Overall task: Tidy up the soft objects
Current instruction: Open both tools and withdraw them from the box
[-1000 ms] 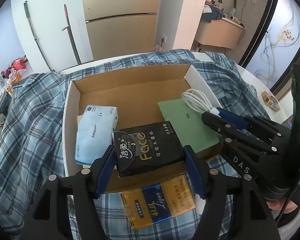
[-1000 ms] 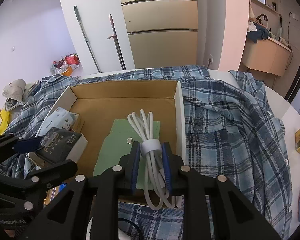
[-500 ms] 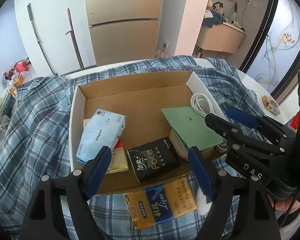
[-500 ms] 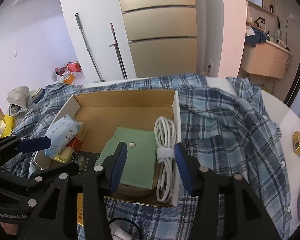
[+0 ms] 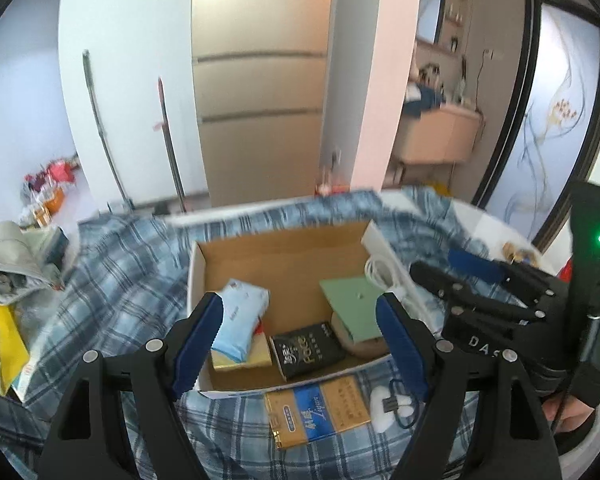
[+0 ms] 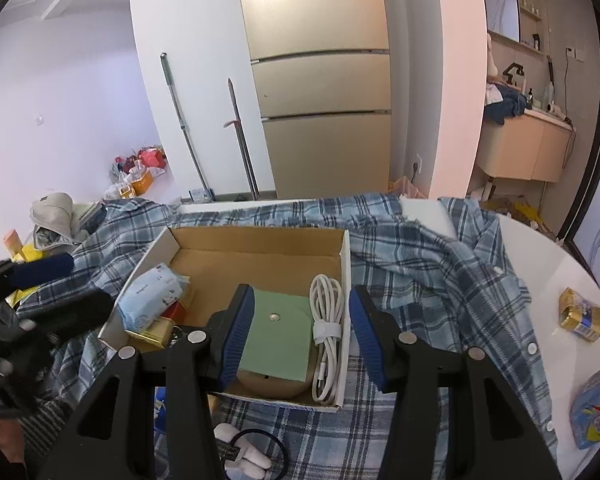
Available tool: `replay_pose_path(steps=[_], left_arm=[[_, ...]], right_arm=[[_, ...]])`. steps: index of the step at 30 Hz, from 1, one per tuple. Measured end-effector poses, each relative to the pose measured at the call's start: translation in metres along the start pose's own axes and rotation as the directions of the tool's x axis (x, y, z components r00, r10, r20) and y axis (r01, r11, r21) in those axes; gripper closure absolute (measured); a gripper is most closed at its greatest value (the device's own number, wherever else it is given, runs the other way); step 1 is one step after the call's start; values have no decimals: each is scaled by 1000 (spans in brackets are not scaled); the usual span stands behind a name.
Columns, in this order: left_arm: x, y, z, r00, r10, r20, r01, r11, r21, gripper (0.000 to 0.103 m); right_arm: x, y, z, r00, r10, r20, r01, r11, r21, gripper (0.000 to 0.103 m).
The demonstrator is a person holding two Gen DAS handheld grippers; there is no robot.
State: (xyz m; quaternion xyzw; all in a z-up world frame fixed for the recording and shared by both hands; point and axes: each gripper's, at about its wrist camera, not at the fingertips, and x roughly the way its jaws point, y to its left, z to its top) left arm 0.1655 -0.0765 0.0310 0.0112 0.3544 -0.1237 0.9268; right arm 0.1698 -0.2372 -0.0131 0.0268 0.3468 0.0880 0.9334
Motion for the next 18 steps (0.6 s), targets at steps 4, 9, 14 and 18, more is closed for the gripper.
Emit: replay_pose_path(steps=[4, 9, 14, 18], left_arm=[[-33, -4, -2, 993, 17, 116, -19, 1000, 17, 15], [-64, -4, -9, 974, 36, 222, -41, 999, 21, 15], [-86, -1, -24, 949, 3, 314, -14, 999, 34, 0], [-94, 2, -38, 932, 26, 362, -38, 999, 26, 0]], right_arm=[[-18, 1, -1, 1000, 10, 25, -10, 1000, 1, 54], [-44, 7, -3, 997, 14, 76, -13, 1000, -14, 46], [-69, 12, -11, 988, 15, 152, -12, 1000, -22, 40], [-84, 18, -20, 975, 28, 220, -19, 999, -45, 25]])
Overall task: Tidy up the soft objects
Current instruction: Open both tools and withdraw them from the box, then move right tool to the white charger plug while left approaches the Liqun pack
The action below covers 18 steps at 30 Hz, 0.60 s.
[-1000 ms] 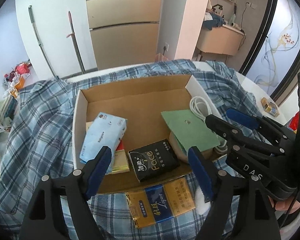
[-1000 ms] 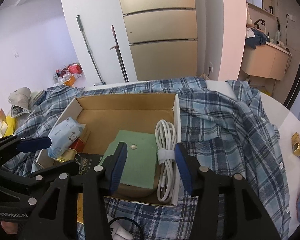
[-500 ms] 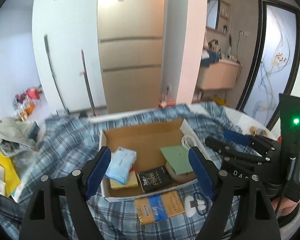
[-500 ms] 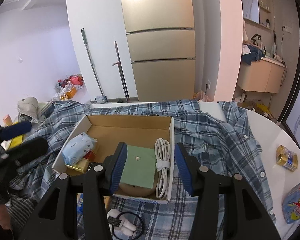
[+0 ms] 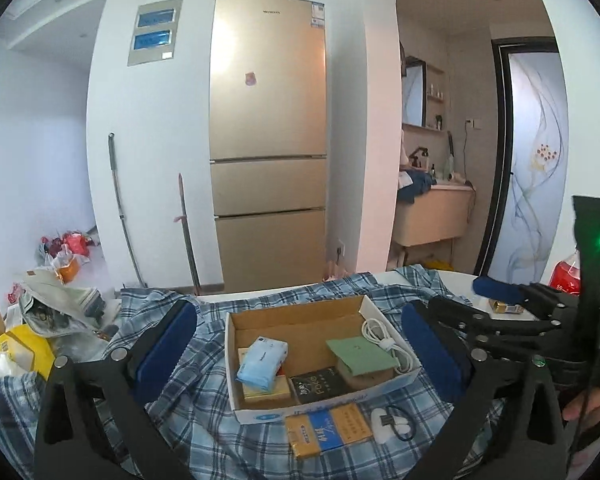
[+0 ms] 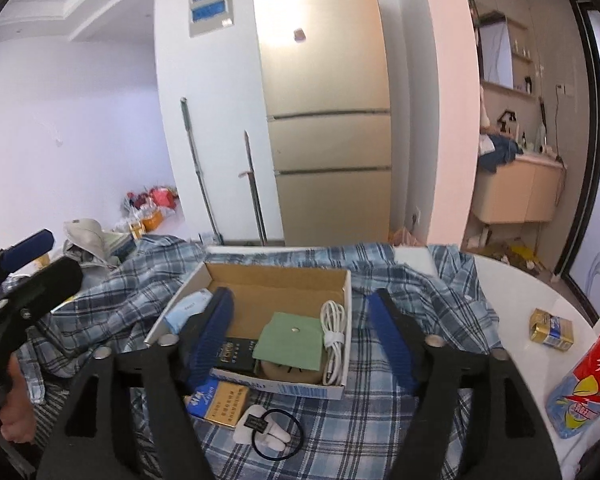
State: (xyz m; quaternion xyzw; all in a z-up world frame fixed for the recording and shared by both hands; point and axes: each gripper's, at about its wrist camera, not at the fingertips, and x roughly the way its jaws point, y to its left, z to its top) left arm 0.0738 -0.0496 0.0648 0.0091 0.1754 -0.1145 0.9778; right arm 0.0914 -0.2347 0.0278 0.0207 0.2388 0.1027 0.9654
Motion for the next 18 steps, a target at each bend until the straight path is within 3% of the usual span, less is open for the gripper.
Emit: replay_pose_path(steps=[5, 10, 14, 18], left_arm=[[-6, 9, -17, 999, 25, 44, -23, 999, -38, 0], [12, 15, -36, 996, 85, 17, -85, 996, -10, 0], [19, 21, -53, 998, 67, 16, -67, 997, -42, 0], [23, 13, -70, 997, 69, 21, -69, 998, 14, 0]], right_arm=[[-10, 10, -12, 998, -9, 61, 11, 999, -38, 8], [-5, 14, -27, 999, -21, 49, 23, 999, -41, 7], [2, 11, -39, 999, -30, 37, 32, 998, -45, 6], [15, 4, -51, 999, -39, -4, 38, 999, -26, 6]])
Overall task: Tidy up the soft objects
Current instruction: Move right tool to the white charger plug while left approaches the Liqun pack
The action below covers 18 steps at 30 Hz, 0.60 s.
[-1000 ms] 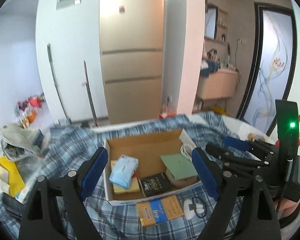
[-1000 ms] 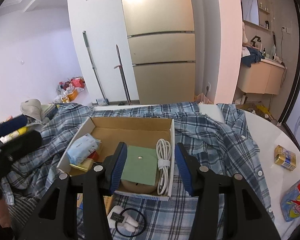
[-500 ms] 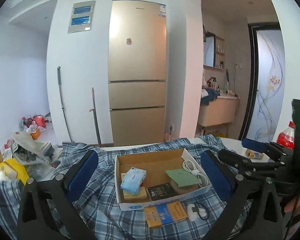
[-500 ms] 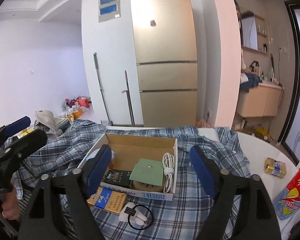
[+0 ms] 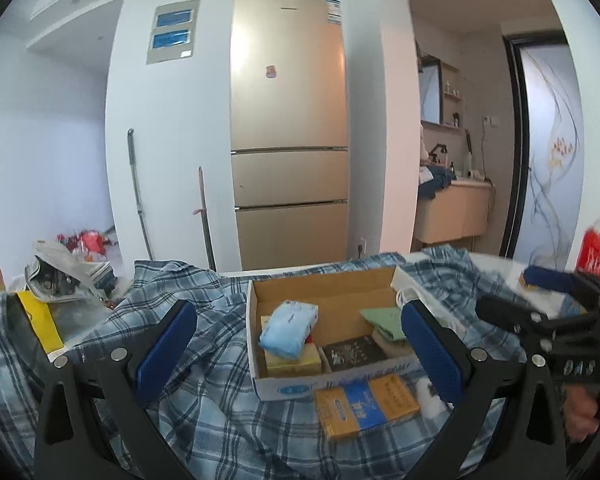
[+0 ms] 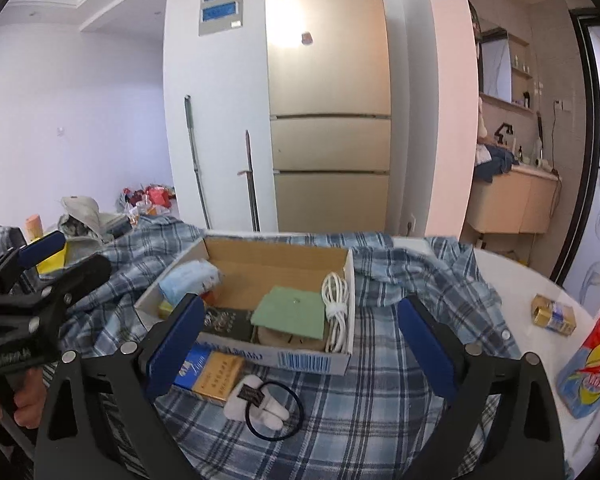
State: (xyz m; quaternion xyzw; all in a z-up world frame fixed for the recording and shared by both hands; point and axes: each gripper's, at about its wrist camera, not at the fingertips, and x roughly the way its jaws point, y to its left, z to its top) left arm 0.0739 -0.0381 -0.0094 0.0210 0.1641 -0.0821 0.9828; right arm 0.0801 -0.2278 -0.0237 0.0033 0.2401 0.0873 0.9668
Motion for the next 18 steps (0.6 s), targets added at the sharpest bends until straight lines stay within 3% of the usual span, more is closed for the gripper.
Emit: replay_pose_path(steps=[12, 18], left_arm=[[5, 6, -4, 1000, -5, -23, 4, 999, -33, 0], [25, 7, -11, 983, -24, -182, 15, 999, -52, 0]], right_arm=[[15, -2, -10, 997, -12, -74, 12, 1000, 1, 6], [32, 0, -15, 981, 76, -180, -75, 997, 11, 6]])
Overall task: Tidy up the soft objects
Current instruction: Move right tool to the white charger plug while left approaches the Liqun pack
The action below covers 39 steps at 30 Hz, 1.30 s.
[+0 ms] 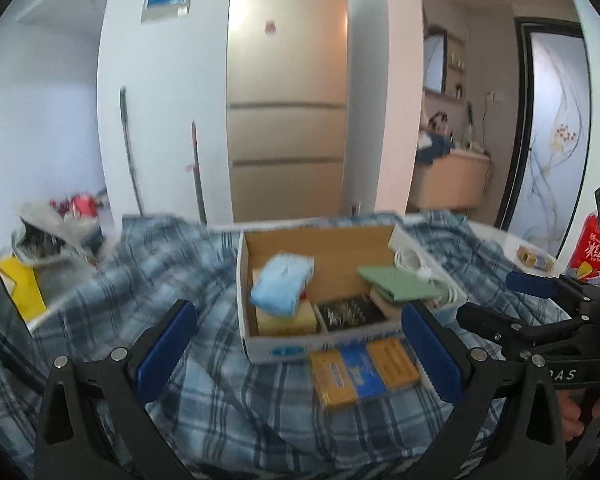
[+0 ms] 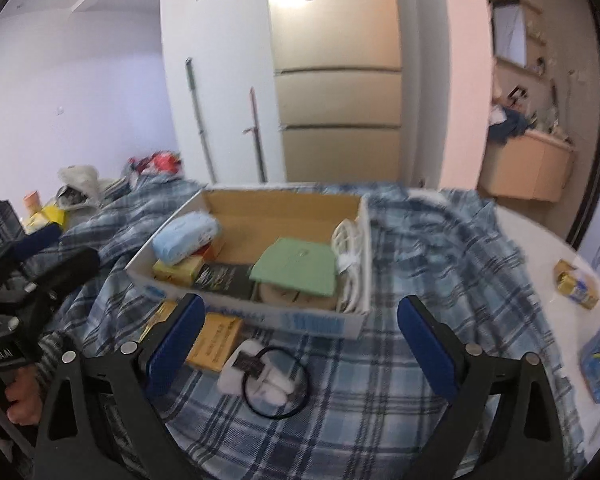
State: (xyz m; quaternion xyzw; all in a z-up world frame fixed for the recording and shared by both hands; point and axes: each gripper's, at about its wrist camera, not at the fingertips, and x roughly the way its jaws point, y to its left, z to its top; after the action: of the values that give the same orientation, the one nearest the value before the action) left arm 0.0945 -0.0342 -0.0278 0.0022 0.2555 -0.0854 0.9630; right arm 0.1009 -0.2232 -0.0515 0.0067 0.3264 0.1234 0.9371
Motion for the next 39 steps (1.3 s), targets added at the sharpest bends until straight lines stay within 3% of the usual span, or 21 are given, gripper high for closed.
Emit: replay_pose_path(steps=[4, 6, 13, 24, 39], left_arm=[[9, 4, -2, 999, 19, -49, -20, 1000, -23, 0], [11, 7, -4, 998, 15, -64, -17, 999, -36, 0], [15, 11, -4, 996, 16, -84, -20, 999, -49, 0], [15, 7, -4, 997, 7, -79, -9, 1000, -26, 0], [20, 9, -5, 994, 28, -106, -32, 999, -37, 0]], right_arm=[[24, 3, -6, 992, 48, -114, -50, 999, -8, 11], [36, 7, -10, 982, 43, -184, -47, 999, -21, 24], [51, 19, -21, 963, 11, -270, -36, 996, -87, 25], [48, 15, -21, 953, 97, -288, -114, 992, -43, 47], [47, 15, -20, 954, 88, -287, -105, 994, -43, 52]])
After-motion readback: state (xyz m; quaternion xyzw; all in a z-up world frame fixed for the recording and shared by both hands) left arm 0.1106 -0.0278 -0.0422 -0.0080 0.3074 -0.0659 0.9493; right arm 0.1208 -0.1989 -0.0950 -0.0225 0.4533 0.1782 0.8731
